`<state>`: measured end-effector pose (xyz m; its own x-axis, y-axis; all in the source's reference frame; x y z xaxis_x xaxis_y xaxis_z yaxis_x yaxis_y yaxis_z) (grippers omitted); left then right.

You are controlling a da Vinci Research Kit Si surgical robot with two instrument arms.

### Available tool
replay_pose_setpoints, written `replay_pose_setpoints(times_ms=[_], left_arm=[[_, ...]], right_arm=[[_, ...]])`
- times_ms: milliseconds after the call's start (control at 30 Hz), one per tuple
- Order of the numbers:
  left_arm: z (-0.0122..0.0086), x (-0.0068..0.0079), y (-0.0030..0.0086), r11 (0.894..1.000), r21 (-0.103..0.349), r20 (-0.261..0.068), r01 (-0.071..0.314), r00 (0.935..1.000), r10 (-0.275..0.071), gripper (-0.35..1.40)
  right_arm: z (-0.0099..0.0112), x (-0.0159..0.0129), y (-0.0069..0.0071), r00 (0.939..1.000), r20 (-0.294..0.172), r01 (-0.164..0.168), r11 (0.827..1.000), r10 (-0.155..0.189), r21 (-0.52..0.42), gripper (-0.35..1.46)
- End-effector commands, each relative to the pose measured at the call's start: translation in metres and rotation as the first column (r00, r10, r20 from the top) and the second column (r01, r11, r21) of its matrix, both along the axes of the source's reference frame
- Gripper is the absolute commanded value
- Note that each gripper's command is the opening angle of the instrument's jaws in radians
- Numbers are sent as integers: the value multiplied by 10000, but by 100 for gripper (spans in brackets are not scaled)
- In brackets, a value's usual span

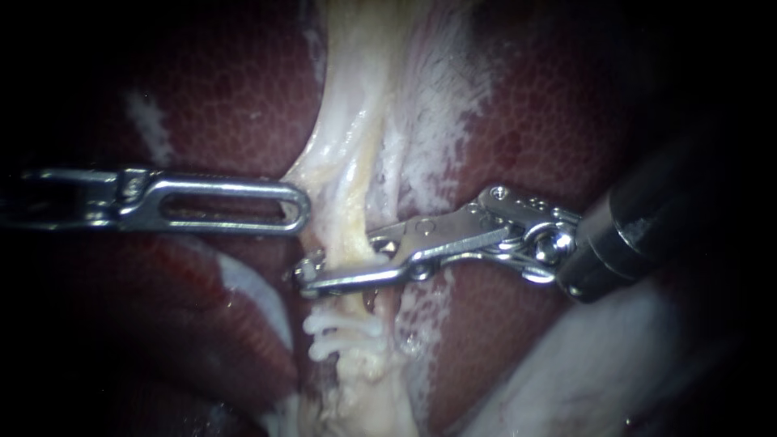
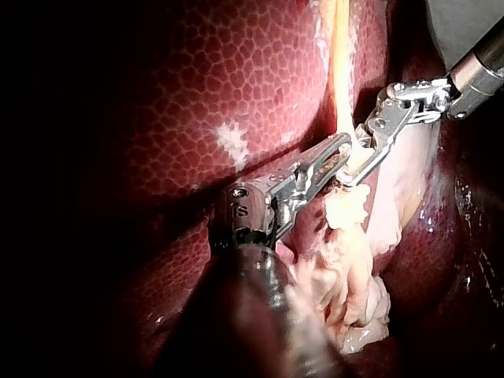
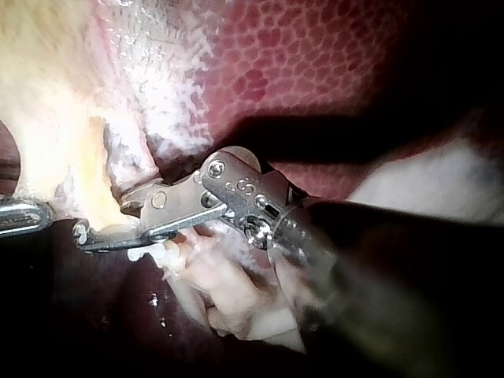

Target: Going back third clip left tube

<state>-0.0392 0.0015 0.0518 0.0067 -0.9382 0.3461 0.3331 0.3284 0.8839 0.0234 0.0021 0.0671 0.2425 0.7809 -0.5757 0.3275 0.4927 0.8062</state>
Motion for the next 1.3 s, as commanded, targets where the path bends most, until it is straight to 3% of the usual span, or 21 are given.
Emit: replay_pose_setpoints(times_ms=[33,533,633,733,900,1033,1133,1300], left_arm=[[0,0,0,10000,1,-4,7,10000,-7,-35],[-1,0,0,10000,2,-5,9,10000,-9,-35],[-1,1,0,10000,1,-5,7,10000,-7,-35],[-1,1,0,10000,1,-5,7,10000,-7,-35],[-1,1,0,10000,1,-6,9,10000,-9,-35],[-2,1,-1,10000,0,-6,9,10000,-9,-35],[-2,1,-1,10000,0,-6,9,10000,-9,-35],[-2,1,-1,10000,0,-6,9,10000,-9,-35]], right_arm=[[0,0,0,10000,1,-2,10000,2,-8,-35],[0,1,-2,10000,-1,2,10000,-2,-19,-33],[-4,5,-4,10000,24,9,10000,-9,-18,25],[-10,12,-4,10000,-51,-43,9999,42,-155,47],[-15,20,-3,9995,-306,-136,9963,110,-850,54],[-14,19,1,9987,-391,-392,9883,338,-1475,57],[-12,18,4,9976,-490,-587,9770,497,-2048,58],[-9,17,5,9960,-753,-674,9592,484,-2747,58]])
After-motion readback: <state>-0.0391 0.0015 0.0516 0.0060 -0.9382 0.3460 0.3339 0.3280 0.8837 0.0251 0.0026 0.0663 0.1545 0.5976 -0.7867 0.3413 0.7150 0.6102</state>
